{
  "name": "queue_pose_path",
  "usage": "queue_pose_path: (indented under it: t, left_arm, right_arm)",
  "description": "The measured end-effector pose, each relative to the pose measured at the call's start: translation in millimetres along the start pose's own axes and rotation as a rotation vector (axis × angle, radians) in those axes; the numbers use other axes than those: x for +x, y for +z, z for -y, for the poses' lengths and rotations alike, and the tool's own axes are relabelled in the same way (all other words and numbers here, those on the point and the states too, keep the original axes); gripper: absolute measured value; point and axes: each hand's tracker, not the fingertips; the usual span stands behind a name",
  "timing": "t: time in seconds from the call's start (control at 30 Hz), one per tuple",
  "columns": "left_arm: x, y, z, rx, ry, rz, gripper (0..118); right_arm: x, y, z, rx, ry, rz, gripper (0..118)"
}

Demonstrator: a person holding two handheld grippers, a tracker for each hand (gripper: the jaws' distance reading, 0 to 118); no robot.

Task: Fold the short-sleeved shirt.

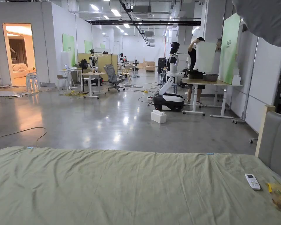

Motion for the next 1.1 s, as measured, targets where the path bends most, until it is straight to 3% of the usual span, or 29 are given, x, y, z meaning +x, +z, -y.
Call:
queue_pose_path:
  t: [0.37,0.83,0.87,0.97,1.03,1.1]
  left_arm:
    - [-2,0,-1,-0.008,0.008,0.006,1]
    - [-6,-2,-4,0.031,0.038,-0.002,2]
    - [-7,-2,-4,0.030,0.039,-0.002,5]
    - [-10,-3,-1,0.033,0.056,0.054,29]
    - [-6,-3,-1,0.027,0.059,0.042,50]
    - [-5,-2,-2,0.034,0.057,0.014,82]
  right_arm:
    - [-1,-2,-3,-0.019,-0.051,0.010,0]
    - [-6,-9,-6,-0.048,-0.034,-0.001,0]
    - [-6,-9,-6,-0.047,-0.035,-0.004,1]
    - [-4,-7,-6,-0.033,-0.069,-0.020,6]
    - [-2,-7,-6,-0.038,-0.096,-0.028,39]
    - [-2,-7,-6,-0.032,-0.089,-0.026,71]
